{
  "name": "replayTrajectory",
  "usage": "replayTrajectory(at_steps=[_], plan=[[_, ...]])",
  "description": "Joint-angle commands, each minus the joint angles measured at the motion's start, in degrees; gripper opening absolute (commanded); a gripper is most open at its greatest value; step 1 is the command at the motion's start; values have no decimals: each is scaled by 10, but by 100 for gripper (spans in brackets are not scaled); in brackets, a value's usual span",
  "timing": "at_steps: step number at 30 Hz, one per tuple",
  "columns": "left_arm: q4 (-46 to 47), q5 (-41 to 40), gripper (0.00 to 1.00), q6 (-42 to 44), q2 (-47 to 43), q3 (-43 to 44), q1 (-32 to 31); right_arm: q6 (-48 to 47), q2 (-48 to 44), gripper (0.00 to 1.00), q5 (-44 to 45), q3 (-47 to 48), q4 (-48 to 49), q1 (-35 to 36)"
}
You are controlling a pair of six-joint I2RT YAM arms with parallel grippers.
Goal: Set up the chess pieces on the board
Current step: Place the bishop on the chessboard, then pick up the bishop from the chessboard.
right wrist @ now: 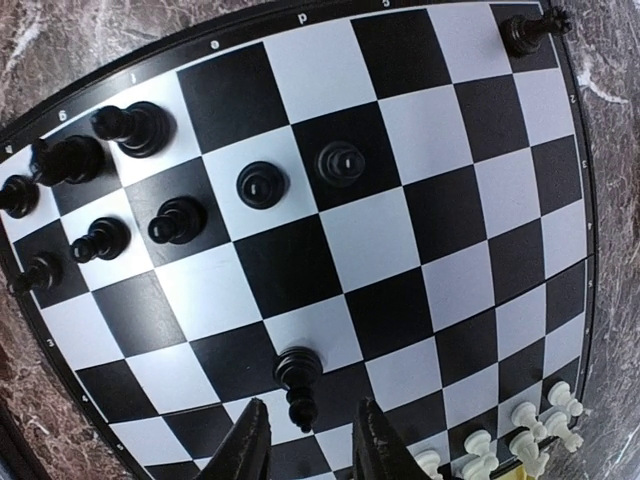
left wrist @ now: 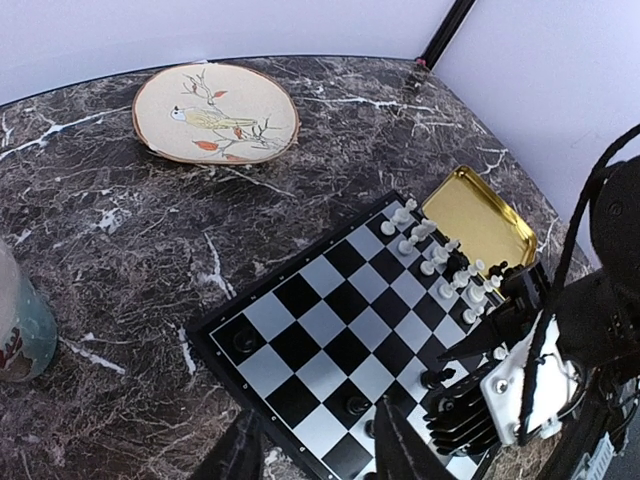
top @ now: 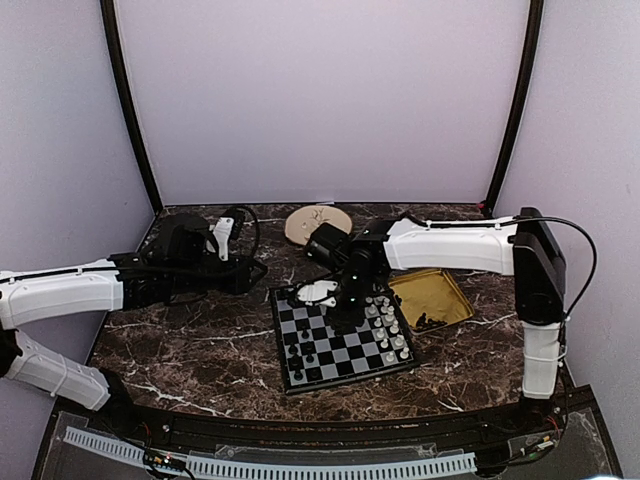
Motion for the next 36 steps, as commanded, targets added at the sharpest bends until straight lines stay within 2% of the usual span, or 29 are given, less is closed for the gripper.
replayTrajectory(at_steps=[1,5,9,13,17,19,22,36], plan=[[-50,43,40,47,33,56,4,0,-73,29,-62,-5,-13,-24],[-97,116,39,94,96,122,3,-8,-151,29,-132,-58,10,-75],[-167,181,37,155,174,201,-10,-4,-234,29,-228,-145,61,-180],[-273,146,36,227,261,294,-63,4,-309,30,-294,-253,140,-298],[-316,128,36,255,327,356,-97,14,-353,30,-378,-337,195,-410],[-328,121,37,261,354,379,-107,15,-367,30,-401,-369,224,-442],[-338,123,38,270,383,404,-117,4,-388,30,-364,-377,227,-460],[-345,103,37,284,473,472,-137,-11,-392,31,-358,-398,240,-464]])
